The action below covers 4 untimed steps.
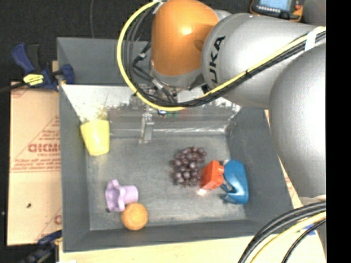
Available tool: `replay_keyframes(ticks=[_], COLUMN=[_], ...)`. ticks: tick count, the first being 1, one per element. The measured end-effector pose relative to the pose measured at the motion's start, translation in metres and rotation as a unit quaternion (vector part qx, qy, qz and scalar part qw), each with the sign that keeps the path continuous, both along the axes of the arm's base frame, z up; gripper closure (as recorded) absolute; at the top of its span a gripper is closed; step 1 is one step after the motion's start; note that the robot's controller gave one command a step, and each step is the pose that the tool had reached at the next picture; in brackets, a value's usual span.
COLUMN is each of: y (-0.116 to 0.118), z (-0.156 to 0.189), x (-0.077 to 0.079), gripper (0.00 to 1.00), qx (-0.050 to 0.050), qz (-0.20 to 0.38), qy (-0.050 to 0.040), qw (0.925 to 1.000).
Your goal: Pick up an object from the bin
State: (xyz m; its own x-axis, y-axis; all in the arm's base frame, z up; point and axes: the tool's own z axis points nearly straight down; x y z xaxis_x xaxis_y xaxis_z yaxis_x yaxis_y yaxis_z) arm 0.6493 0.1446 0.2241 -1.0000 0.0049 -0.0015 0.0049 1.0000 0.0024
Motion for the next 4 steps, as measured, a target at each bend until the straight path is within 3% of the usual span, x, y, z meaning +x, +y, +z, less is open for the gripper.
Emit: replay_keyframes(ticks=[1, 2, 3, 4], y=[0.0, -0.022, -0.021, -0.021], z=[0.0, -0.04, -0.04, -0.04], x=[0.0, -0.039, -0.039, -0.039], gripper=[0.0, 1.0, 0.0, 0.0], qx=[0.0, 0.001, 0.001, 0.001], qz=[0.0, 0.0, 0.0, 0.0], qy=[0.0, -0.0017, -0.0017, -0.0016], qw=[1.0, 1.0, 1.0, 1.0])
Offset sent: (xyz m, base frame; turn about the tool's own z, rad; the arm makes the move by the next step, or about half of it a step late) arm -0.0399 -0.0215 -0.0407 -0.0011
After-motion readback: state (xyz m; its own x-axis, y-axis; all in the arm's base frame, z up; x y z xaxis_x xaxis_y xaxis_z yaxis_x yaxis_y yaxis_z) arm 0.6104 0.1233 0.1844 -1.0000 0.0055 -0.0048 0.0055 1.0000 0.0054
